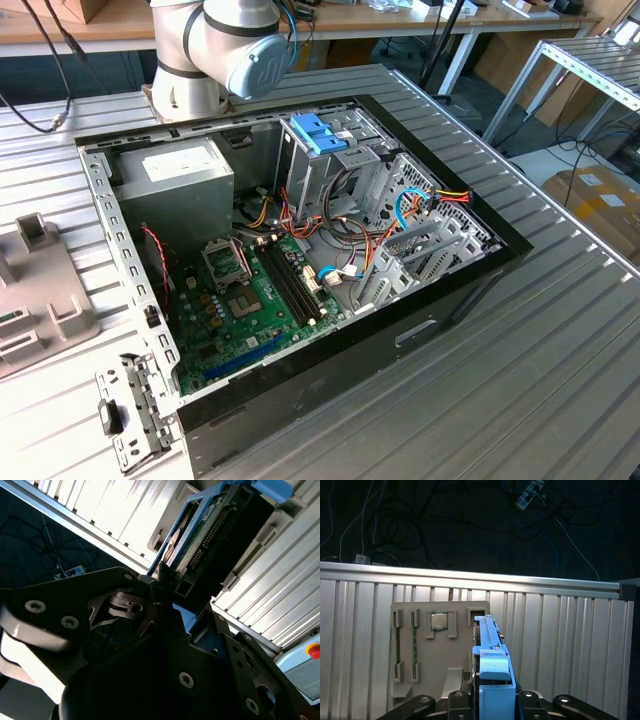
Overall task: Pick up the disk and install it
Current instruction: 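Pick up the disk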
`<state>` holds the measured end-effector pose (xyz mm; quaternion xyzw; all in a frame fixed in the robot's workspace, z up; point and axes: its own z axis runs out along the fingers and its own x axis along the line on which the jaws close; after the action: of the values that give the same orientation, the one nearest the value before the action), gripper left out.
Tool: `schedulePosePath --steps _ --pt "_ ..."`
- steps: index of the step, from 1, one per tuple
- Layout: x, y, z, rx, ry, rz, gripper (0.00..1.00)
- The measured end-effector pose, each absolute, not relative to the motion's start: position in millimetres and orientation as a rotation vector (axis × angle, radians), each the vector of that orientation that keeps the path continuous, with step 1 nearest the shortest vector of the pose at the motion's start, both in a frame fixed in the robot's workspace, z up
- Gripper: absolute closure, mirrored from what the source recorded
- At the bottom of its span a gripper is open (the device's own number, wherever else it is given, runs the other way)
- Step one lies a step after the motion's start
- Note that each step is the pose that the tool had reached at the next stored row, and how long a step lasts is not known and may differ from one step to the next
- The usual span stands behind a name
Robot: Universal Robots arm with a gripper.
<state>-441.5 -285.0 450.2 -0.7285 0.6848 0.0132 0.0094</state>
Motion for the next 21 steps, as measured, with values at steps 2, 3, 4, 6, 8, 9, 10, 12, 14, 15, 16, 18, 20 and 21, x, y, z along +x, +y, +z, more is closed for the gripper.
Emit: schedulePosePath --steps 2,3,4,6,8,9,10,12,14,15,16,18,20,21 --pt "-441.5 -285.0 452.4 -2.275 2.139 0.041 0.63" --pt "-441.6 -285.0 454.1 -2.275 2.139 0.041 0.63" --pt "-441.5 -285.0 455.5 -2.275 2.139 0.041 0.63" --pt "-441.6 -285.0 457.2 -2.275 2.139 0.041 0.63" --pt "-441.6 -285.0 458.8 -2.275 2.139 0.041 0.63" --pt "-441.5 -285.0 460.1 -2.275 2.139 0.041 0.63" --pt "-441.6 -285.0 460.9 -2.275 2.139 0.041 0.63" --pt "-441.6 -285.0 462.6 -2.275 2.139 0.041 0.63" --pt "-441.6 -285.0 465.8 -2.275 2.139 0.041 0.63" --pt "-441.5 -285.0 467.5 -2.275 2.139 0.041 0.63" --pt "-441.6 -285.0 469.1 -2.275 2.139 0.041 0.63" --pt "-441.5 -285.0 471.3 -2.275 2.139 0.041 0.63" --pt "-441.6 -285.0 473.4 -2.275 2.139 0.041 0.63" --pt "-441.6 -285.0 474.7 -2.275 2.139 0.041 0.63"
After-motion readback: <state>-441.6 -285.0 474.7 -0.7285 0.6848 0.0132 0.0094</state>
